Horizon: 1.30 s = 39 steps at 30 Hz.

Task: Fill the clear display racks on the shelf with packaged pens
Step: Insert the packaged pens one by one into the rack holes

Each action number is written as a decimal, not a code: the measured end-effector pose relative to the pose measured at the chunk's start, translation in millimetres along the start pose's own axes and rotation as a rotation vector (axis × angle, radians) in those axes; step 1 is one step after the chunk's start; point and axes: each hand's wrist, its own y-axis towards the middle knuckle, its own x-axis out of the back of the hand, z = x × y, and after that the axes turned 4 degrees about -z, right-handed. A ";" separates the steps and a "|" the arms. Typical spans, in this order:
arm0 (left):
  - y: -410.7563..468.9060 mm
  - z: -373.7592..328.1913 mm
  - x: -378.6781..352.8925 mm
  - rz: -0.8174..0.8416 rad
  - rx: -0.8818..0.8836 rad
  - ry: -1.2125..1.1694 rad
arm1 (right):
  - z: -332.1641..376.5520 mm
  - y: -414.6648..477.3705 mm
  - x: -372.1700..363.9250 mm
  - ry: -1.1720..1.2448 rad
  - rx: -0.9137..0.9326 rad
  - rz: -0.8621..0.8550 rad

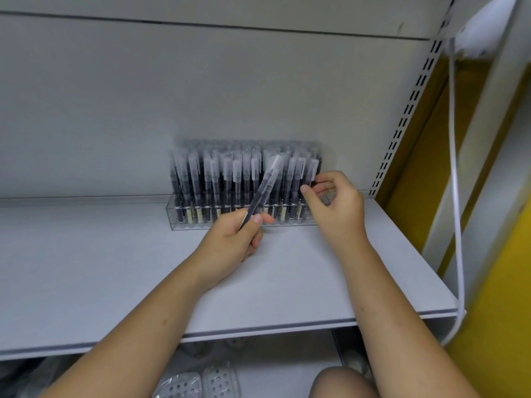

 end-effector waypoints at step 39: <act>-1.5 -2.0 -0.2 0.014 0.022 0.037 | 16.0 0.4 12.2 0.345 0.060 -0.246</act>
